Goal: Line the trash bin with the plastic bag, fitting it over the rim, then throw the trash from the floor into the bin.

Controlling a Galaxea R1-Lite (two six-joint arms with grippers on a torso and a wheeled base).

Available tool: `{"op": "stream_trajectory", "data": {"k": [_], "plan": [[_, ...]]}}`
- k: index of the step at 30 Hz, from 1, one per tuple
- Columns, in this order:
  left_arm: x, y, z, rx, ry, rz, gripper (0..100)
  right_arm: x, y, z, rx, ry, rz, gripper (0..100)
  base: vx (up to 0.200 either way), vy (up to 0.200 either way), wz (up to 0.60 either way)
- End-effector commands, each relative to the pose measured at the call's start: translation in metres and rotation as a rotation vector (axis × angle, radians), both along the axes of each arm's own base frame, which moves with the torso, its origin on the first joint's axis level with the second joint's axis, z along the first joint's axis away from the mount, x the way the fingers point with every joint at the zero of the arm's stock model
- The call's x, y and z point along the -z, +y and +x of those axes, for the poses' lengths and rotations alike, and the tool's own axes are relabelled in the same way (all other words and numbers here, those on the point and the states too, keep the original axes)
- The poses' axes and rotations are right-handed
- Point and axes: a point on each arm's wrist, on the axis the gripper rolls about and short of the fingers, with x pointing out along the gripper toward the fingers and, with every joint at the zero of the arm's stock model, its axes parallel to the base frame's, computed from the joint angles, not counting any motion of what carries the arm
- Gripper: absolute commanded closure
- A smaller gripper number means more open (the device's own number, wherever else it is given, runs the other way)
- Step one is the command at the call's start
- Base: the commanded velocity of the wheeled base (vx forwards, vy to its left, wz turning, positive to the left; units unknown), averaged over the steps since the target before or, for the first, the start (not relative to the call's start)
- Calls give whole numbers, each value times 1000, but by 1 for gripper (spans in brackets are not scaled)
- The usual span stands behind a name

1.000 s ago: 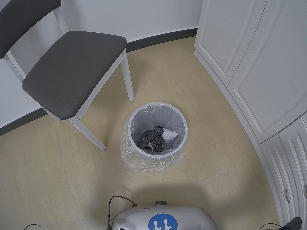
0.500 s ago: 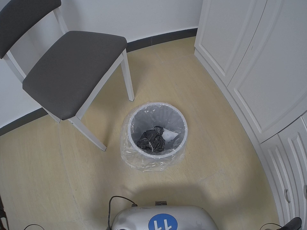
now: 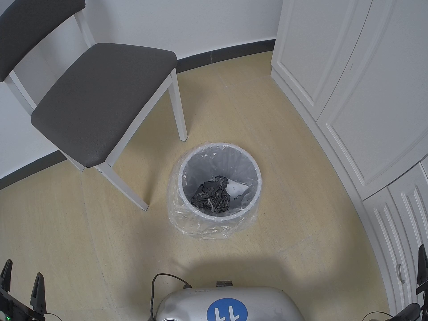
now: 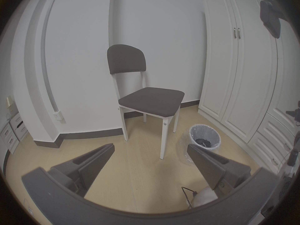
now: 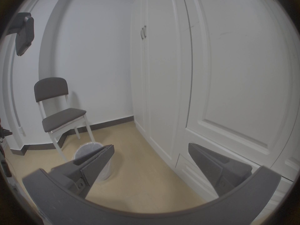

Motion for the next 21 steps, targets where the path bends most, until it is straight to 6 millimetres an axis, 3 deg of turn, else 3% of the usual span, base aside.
{"op": "stream_trajectory", "data": {"k": [1,5,16,21], "plan": [[6,-1,1,22,13,-8,0,11,0,2,-8,66,0,0,0,0,0],[10,-1,1,62,68,12,0,20,0,3,-8,151,-3,0,0,0,0],[10,-1,1,68,65,18,0,20,1,3,-22,156,-23,0,0,0,0],[10,-1,1,66,64,26,0,20,3,3,-135,161,-46,0,0,0,0]]}}
